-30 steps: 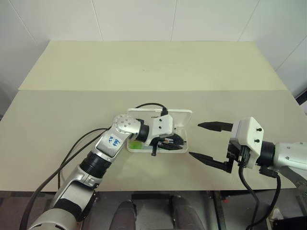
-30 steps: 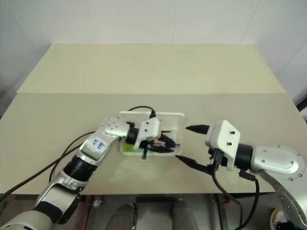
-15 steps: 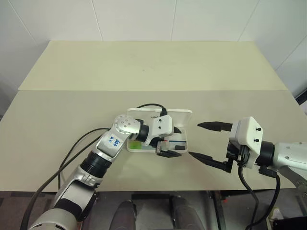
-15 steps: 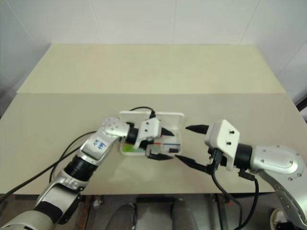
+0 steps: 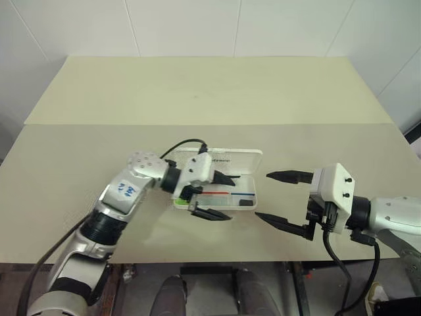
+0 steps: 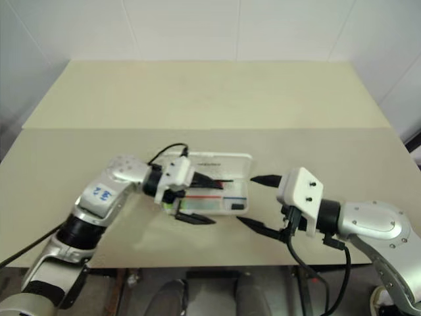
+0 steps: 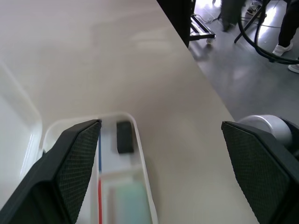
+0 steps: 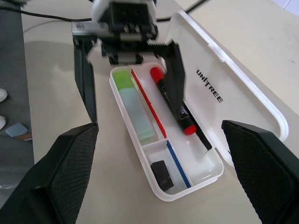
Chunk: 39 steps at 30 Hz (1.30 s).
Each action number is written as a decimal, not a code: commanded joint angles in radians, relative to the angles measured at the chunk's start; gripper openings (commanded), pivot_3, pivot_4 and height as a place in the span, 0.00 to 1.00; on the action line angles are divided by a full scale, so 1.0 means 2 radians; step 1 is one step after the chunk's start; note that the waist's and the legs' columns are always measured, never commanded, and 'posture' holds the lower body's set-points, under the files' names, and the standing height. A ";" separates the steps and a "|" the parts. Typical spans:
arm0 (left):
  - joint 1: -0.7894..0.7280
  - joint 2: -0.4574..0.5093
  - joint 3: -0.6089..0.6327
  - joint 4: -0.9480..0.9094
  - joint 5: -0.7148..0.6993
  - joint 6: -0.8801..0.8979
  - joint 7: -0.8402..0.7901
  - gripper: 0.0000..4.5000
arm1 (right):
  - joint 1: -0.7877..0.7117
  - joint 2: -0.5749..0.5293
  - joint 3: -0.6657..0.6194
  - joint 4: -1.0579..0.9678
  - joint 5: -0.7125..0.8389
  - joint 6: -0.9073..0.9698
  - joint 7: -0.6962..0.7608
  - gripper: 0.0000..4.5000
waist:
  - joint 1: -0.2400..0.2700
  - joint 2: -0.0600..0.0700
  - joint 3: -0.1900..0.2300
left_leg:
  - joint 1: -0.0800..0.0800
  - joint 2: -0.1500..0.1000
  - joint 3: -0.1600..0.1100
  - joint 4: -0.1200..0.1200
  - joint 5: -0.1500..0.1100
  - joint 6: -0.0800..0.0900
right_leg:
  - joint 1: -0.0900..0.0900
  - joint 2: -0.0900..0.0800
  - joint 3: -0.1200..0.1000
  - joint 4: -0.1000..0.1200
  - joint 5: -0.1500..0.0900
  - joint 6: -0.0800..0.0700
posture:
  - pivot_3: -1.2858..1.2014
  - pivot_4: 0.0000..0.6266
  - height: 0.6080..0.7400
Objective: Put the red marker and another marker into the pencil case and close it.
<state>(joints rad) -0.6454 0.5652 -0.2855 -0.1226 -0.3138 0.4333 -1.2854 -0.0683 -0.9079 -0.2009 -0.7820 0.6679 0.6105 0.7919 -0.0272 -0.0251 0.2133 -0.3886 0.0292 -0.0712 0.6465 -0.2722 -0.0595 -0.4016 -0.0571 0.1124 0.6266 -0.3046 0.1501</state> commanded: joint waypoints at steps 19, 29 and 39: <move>0.014 0.114 0.230 -0.063 -0.207 0.130 0.041 0.89 | -0.041 -0.001 0.022 0.044 -0.013 -0.036 0.045 1.00 | -0.001 -0.001 0.000 | 0.000 0.000 0.000 0.000 0.000 0.000 | 0.000 0.000 0.000 0.000 0.000 0.000 | 0.52 0.24 1.00; 0.021 0.125 0.251 0.013 -0.163 0.059 0.057 0.17 | -0.052 0.003 0.033 0.064 -0.023 -0.049 0.066 1.00 | 0.000 -0.001 0.000 | 0.000 0.000 0.000 -0.001 0.000 0.000 | 0.000 0.000 -0.001 0.000 0.000 -0.001 | 0.52 0.24 1.00; -0.030 0.124 0.233 0.187 -0.064 -0.058 0.087 0.01 | -0.094 0.036 -0.012 0.057 0.050 -0.035 0.034 1.00 | -0.001 -0.001 0.000 | 0.000 0.000 0.000 -0.001 0.000 0.000 | 0.000 0.000 -0.001 0.000 0.000 -0.001 | 0.52 0.24 1.00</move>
<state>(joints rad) -0.6846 0.8019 0.1797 0.2136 -0.4832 0.3687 -1.1280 -0.2316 -0.8395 -0.1573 -0.6343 0.6987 0.5320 0.8872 -0.0288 -0.0263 0.2142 -0.3881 0.0296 -0.0712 0.6447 -0.2723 -0.0596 -0.4019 -0.0575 0.1111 0.6261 -0.3052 0.1489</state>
